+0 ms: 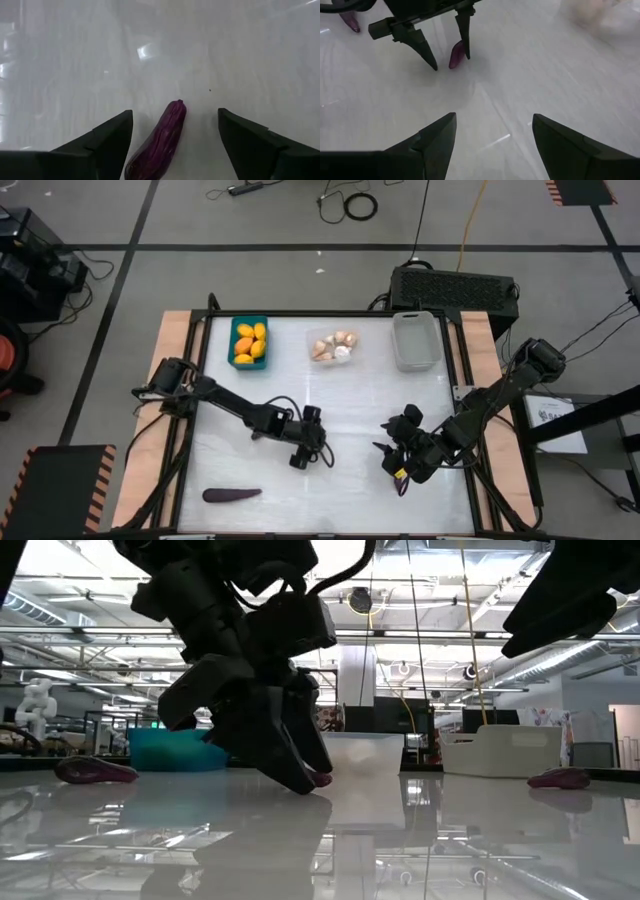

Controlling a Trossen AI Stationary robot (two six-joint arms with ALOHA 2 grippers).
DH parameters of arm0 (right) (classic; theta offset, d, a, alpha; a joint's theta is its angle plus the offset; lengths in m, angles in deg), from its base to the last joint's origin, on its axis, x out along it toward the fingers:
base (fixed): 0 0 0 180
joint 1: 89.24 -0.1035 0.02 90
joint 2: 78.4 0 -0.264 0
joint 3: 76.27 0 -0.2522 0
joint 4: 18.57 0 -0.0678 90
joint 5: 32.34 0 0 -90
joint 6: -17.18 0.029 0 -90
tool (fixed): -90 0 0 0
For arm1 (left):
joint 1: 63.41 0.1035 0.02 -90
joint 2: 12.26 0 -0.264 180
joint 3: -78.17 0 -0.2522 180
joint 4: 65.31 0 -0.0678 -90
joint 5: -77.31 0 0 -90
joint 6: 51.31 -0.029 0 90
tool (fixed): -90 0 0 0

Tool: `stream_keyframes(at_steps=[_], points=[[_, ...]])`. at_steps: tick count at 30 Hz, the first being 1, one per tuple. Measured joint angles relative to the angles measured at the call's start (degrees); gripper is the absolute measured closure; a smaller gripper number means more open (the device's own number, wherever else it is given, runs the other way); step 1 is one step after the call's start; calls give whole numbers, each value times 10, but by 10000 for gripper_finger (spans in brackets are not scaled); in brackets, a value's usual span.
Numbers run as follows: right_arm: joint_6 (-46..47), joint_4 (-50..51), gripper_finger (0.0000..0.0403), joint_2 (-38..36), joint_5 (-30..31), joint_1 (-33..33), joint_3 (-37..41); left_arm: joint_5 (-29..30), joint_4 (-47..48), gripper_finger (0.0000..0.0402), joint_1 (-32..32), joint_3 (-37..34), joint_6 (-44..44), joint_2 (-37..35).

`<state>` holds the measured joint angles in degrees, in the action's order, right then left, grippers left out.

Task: Sort produce into baskets
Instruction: Put the eggplant into the gray bin

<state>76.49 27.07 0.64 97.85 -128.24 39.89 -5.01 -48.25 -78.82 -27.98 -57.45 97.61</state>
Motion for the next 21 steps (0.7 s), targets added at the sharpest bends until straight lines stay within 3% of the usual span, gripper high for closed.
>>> stream_keyframes(at_steps=[5,9,21], points=[[-1,0,149,0,0,0,0,-23,1,115,16,0,-1,0],[-2,0,149,0,0,0,0,-53,3,145,28,-1,-1,0],[-4,1,149,0,0,0,0,-61,2,315,39,-2,-3,1]])
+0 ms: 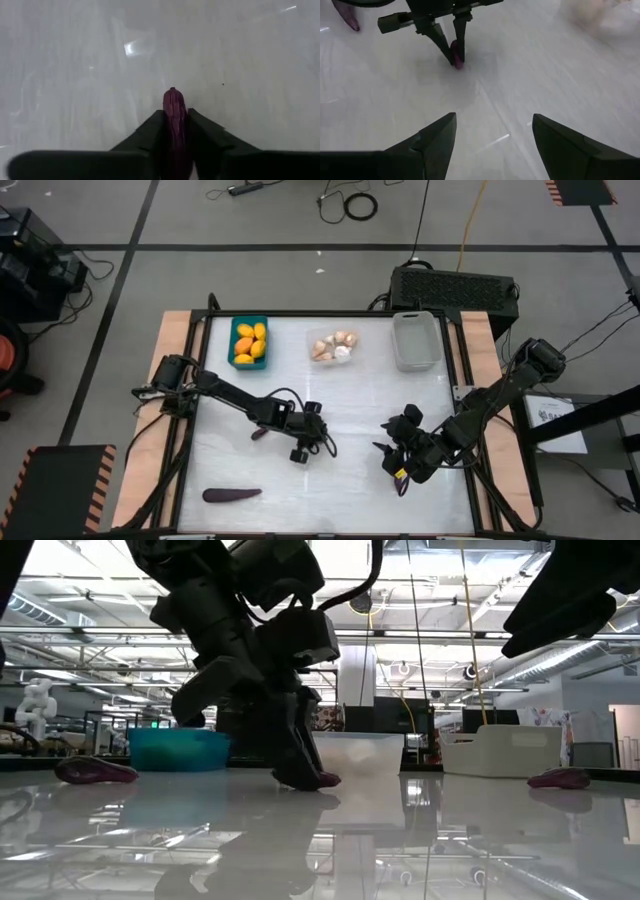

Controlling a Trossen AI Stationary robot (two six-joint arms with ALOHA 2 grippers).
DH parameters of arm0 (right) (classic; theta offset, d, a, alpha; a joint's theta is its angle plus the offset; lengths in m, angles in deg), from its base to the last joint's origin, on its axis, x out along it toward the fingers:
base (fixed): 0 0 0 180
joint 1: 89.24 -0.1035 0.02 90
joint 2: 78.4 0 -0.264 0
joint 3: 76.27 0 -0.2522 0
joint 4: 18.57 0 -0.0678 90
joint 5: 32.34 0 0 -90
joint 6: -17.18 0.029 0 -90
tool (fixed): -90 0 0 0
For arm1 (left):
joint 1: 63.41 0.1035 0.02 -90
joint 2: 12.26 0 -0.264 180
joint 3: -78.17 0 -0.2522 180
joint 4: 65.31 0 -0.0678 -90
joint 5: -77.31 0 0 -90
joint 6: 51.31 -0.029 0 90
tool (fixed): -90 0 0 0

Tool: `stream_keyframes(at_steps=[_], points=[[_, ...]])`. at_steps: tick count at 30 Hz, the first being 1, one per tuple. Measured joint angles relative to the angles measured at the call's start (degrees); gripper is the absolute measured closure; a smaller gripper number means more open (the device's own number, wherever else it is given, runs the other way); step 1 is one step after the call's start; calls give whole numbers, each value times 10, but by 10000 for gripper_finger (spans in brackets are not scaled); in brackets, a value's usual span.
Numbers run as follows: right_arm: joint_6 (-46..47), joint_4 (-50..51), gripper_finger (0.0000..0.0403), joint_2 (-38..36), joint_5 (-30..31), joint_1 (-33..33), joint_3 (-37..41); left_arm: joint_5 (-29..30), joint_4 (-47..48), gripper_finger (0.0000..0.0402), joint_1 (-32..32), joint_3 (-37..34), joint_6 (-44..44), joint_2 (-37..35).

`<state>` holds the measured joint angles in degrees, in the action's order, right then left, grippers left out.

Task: Sort produce into baskets
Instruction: Put the eggplant into the gray bin

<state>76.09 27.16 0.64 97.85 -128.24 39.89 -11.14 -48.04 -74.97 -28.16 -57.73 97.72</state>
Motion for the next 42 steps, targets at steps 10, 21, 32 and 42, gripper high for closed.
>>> stream_keyframes(at_steps=[10,21,32,42], points=[[-52,14,149,-2,-32,0,0,72,-291,374,55,-1,-3,14],[-56,147,149,-61,23,-1,0,25,-486,359,169,210,1,194],[-2,275,149,-72,78,0,0,6,-251,358,245,667,78,419],[3,288,149,-72,78,0,0,5,-304,330,255,724,121,484]])
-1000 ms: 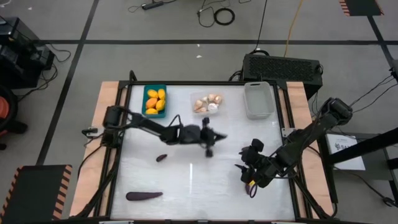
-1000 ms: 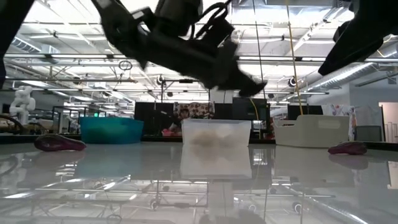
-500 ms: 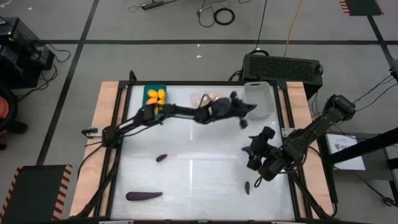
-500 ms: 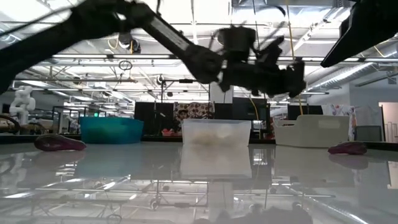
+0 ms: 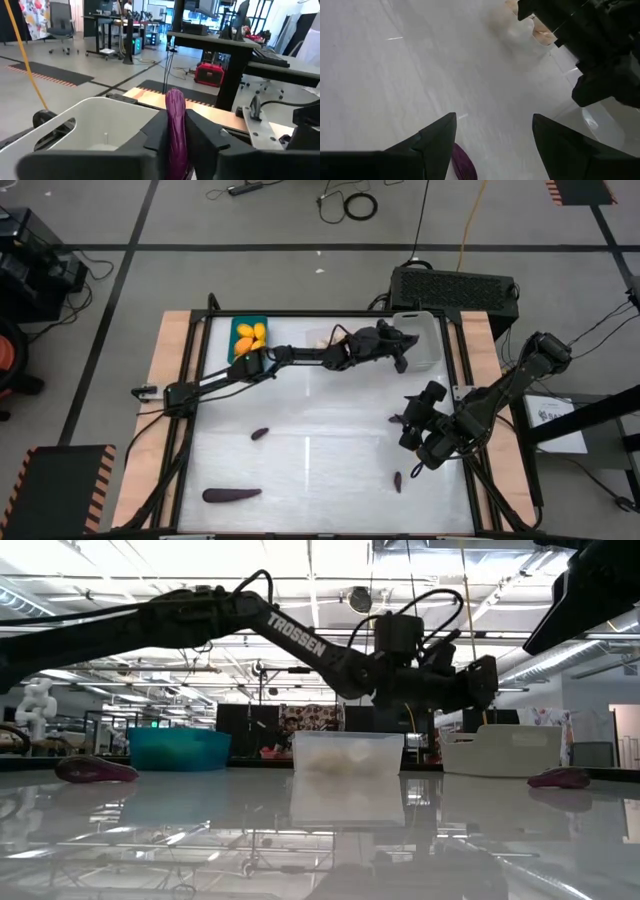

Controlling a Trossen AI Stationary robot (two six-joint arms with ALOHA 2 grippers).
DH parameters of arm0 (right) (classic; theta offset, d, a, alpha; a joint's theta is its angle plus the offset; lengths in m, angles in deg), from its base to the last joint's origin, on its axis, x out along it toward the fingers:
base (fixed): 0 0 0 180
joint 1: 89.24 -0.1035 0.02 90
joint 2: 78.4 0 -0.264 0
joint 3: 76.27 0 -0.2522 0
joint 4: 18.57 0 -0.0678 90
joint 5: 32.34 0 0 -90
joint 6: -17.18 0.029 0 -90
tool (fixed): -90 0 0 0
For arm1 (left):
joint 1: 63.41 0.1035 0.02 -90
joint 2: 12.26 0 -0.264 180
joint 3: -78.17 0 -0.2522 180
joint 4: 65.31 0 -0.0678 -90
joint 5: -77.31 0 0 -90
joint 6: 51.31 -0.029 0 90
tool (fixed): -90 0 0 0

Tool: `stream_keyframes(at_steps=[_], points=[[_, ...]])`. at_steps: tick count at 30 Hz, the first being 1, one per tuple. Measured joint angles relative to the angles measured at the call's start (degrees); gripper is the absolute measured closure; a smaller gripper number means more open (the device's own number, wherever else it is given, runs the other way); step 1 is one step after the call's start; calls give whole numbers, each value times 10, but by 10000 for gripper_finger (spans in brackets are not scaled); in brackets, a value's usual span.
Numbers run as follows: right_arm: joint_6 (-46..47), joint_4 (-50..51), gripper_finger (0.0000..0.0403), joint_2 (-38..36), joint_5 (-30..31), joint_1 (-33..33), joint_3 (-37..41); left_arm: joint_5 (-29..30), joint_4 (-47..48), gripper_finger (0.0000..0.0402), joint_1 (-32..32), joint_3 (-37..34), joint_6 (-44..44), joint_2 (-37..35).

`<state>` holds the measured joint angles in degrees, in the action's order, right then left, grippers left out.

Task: Sort produce into baskets
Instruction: Put the eggplant into the gray bin

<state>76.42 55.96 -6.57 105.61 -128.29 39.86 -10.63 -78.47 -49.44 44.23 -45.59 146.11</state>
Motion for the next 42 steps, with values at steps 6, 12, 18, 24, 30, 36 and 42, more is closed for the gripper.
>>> stream_keyframes(at_steps=[6,12,18,24,30,36,42], points=[[1,0,149,0,0,0,0,-11,10,248,5,0,4,0],[11,0,149,0,0,0,0,-25,53,202,6,0,56,-34],[22,1,149,0,-17,0,0,-55,277,198,13,0,36,-122],[31,-4,149,0,-41,0,0,-65,609,198,14,0,-15,-242],[39,-18,149,16,-81,0,0,-60,898,198,-22,0,-46,-338],[74,-16,149,57,-102,3,0,-48,977,198,-129,-34,-50,-408],[30,-12,149,103,-140,6,0,42,951,198,-244,-136,-81,-467]])
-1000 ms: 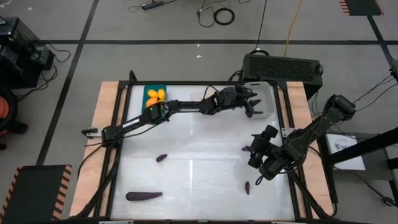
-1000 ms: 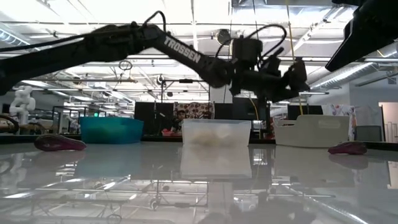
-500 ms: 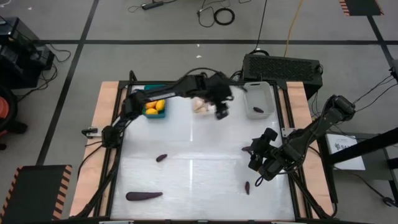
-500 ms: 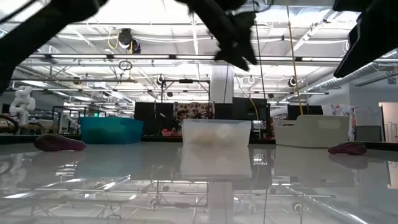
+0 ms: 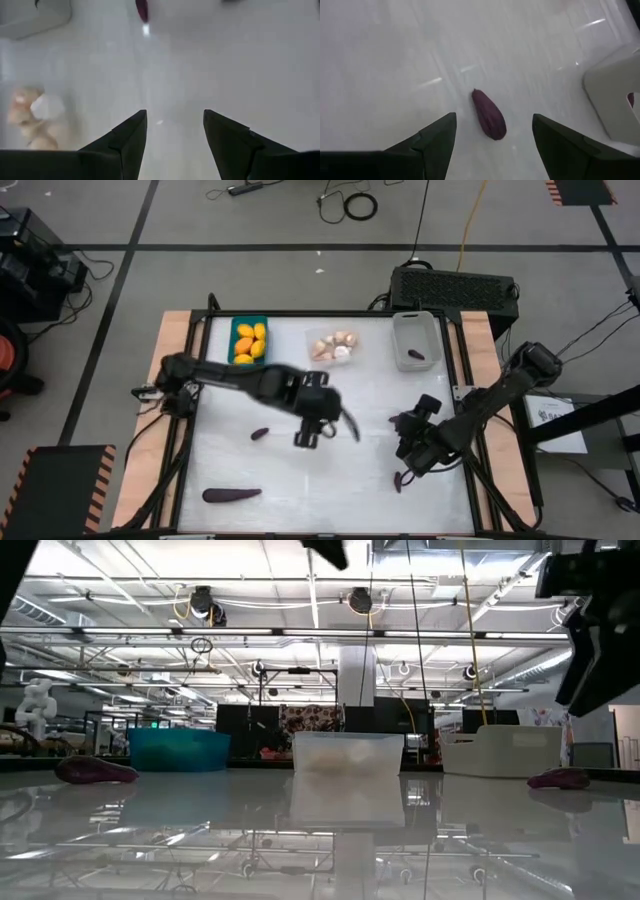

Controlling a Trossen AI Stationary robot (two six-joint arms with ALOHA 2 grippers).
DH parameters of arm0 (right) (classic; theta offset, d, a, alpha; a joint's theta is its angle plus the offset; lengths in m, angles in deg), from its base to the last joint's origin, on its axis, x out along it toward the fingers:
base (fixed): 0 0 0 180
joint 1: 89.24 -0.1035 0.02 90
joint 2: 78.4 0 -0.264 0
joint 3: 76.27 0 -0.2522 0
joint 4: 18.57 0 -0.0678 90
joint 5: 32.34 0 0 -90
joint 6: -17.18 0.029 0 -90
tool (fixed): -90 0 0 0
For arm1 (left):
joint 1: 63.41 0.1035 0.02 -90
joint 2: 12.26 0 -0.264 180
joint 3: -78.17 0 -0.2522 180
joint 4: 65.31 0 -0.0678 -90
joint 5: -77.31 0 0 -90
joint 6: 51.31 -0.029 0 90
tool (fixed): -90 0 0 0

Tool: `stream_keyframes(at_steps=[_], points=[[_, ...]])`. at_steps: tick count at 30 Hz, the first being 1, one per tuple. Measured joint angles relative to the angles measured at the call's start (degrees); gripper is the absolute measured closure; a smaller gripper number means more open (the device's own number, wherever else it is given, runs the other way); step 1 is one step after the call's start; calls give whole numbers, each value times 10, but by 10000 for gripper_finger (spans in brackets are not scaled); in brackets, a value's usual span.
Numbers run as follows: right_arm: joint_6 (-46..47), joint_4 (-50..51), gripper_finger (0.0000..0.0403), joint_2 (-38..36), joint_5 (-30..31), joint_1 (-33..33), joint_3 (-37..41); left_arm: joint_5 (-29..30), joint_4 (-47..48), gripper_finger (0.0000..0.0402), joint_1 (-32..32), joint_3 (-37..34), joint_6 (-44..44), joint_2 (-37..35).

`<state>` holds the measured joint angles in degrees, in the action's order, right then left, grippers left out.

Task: Sort produce into baskets
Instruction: Put the eggplant into the gray bin

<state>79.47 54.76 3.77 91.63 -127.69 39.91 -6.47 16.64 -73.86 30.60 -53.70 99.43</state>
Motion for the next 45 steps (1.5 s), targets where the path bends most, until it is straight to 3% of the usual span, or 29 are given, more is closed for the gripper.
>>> stream_keyframes(at_steps=[6,10,12,14,17,24,28,35,40,45], points=[[-15,9,149,40,-40,44,1,136,-52,198,-39,-199,48,-102],[-95,-34,149,57,-57,77,11,151,-145,198,-34,-371,97,-205],[-162,-55,149,57,-116,110,12,151,-228,198,-31,-452,113,-259],[-208,-63,149,57,-156,141,12,152,-334,198,-30,-527,116,-306],[-252,-63,149,56,-162,184,12,153,-529,198,-30,-629,91,-357],[-324,-70,149,56,-239,258,12,150,-1141,198,-21,-847,-94,-355],[-368,-87,149,56,-290,287,12,127,-1306,198,10,-919,-137,-342],[-380,-94,149,56,-319,318,12,150,-1279,198,60,-986,-124,-401],[-373,-102,149,57,-331,326,12,240,-1143,198,70,-1016,-53,-485],[-352,-119,153,57,-341,328,17,271,-1010,198,66,-1017,3,-590]])
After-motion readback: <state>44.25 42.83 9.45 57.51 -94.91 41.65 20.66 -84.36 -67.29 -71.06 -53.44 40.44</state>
